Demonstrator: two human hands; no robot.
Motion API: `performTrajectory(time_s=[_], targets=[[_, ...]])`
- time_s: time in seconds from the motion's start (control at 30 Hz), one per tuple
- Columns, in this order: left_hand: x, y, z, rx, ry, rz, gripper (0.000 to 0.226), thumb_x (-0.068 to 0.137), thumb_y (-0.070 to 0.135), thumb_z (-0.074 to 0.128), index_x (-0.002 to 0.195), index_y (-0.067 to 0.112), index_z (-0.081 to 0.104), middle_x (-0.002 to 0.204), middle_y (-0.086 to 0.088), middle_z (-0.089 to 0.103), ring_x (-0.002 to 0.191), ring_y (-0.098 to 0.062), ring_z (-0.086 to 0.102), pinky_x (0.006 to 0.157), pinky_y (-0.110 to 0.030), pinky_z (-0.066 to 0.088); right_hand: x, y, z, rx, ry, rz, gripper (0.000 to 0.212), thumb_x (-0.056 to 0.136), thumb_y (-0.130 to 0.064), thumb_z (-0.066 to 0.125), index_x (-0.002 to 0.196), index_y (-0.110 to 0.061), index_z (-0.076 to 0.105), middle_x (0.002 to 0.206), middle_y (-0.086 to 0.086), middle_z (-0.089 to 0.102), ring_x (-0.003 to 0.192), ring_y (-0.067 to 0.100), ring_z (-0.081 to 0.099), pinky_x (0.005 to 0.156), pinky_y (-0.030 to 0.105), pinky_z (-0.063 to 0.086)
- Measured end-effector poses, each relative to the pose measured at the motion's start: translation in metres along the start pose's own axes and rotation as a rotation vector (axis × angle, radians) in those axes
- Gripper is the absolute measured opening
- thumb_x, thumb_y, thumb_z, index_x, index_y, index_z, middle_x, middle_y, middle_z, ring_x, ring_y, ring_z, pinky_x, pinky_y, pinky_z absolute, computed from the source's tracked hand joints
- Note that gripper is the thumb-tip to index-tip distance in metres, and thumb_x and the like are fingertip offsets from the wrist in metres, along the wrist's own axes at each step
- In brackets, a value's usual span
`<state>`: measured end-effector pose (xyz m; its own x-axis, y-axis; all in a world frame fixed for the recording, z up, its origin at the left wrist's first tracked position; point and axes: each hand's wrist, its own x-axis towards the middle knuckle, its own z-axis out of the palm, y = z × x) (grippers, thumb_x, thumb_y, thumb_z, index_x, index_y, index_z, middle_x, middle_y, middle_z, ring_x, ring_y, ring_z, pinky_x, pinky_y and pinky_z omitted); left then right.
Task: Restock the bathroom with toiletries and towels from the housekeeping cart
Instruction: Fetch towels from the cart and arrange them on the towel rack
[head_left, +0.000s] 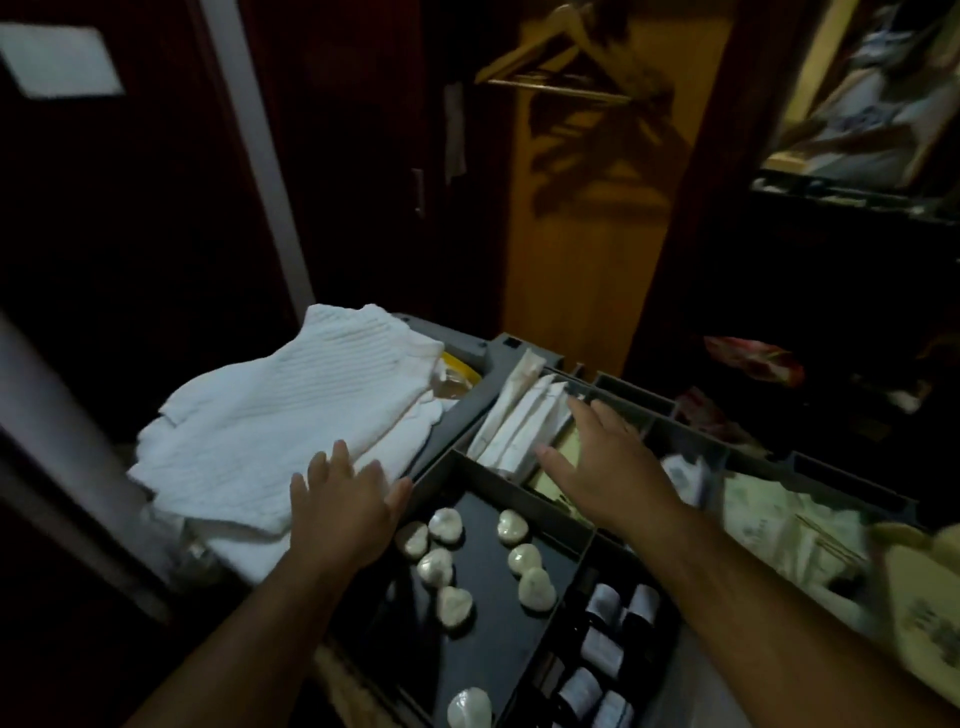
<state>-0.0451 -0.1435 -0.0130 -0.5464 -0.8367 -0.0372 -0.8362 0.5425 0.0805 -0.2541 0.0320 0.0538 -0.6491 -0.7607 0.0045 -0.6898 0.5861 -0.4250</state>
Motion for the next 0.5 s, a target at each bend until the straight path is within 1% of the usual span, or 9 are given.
performTrajectory(time_s=[0.03, 0.07, 0.13, 0.23, 0.3, 0.4, 0.5], targets=[[-0.004, -0.003, 0.005, 0.031, -0.009, -0.002, 0.061, 0.098, 0.065, 0.021, 0.147, 0.032, 0.039, 0.165, -0.016, 0.013, 0.148, -0.039, 0.017, 0.117, -0.055, 0.02, 0.003, -0.002, 0.007, 0.009, -0.022, -0.026, 0.079, 0.094, -0.061, 0.048, 0.158, -0.026, 0.017, 0.166, 0.004, 0.016, 0.15, 0.027, 0.016, 0.119, 0.044, 0.026], [-0.008, -0.005, 0.009, 0.043, -0.012, -0.013, 0.059, 0.099, 0.063, 0.021, 0.149, 0.034, 0.036, 0.166, -0.017, 0.008, 0.149, -0.041, 0.013, 0.118, -0.056, 0.017, 0.005, -0.004, 0.014, 0.021, -0.05, -0.044, 0.078, 0.094, -0.06, 0.049, 0.158, -0.027, 0.017, 0.166, 0.004, 0.015, 0.15, 0.026, 0.016, 0.119, 0.043, 0.026], [-0.011, -0.008, 0.01, 0.029, -0.007, -0.064, 0.061, 0.1, 0.062, 0.021, 0.154, 0.033, 0.027, 0.166, -0.019, 0.0, 0.151, -0.041, 0.005, 0.12, -0.055, 0.01, 0.007, -0.008, 0.026, 0.043, -0.102, -0.069, 0.078, 0.094, -0.059, 0.049, 0.158, -0.027, 0.017, 0.166, 0.004, 0.014, 0.15, 0.027, 0.016, 0.119, 0.042, 0.026], [-0.008, -0.01, 0.005, -0.009, -0.018, -0.147, 0.065, 0.1, 0.062, 0.02, 0.158, 0.03, 0.017, 0.166, -0.019, -0.004, 0.152, -0.038, -0.002, 0.122, -0.055, 0.002, 0.012, -0.013, 0.037, 0.07, -0.132, -0.101, 0.075, 0.095, -0.057, 0.048, 0.157, -0.027, 0.018, 0.165, 0.004, 0.016, 0.15, 0.026, 0.017, 0.118, 0.043, 0.028], [-0.003, -0.014, 0.003, 0.02, -0.013, -0.151, 0.066, 0.101, 0.061, 0.02, 0.158, 0.028, 0.018, 0.167, -0.017, -0.001, 0.153, -0.037, -0.001, 0.122, -0.055, 0.002, 0.015, -0.016, 0.043, 0.085, -0.147, -0.119, 0.075, 0.095, -0.057, 0.048, 0.157, -0.026, 0.019, 0.164, 0.004, 0.018, 0.149, 0.026, 0.019, 0.117, 0.043, 0.03], [0.004, -0.015, -0.002, 0.078, 0.001, -0.119, 0.067, 0.1, 0.06, 0.023, 0.153, 0.021, 0.036, 0.165, -0.013, 0.016, 0.151, -0.034, 0.012, 0.122, -0.054, 0.008, 0.016, -0.023, 0.055, 0.118, -0.192, -0.151, 0.076, 0.095, -0.058, 0.049, 0.157, -0.025, 0.021, 0.163, 0.003, 0.022, 0.148, 0.024, 0.021, 0.117, 0.043, 0.03], [0.007, -0.015, -0.007, 0.126, -0.021, -0.084, 0.066, 0.1, 0.06, 0.027, 0.149, 0.018, 0.042, 0.162, -0.011, 0.025, 0.147, -0.032, 0.023, 0.119, -0.051, 0.015, 0.019, -0.031, 0.066, 0.18, -0.208, -0.184, 0.071, 0.096, -0.054, 0.051, 0.155, -0.022, 0.028, 0.159, 0.002, 0.03, 0.145, 0.022, 0.028, 0.117, 0.041, 0.031]])
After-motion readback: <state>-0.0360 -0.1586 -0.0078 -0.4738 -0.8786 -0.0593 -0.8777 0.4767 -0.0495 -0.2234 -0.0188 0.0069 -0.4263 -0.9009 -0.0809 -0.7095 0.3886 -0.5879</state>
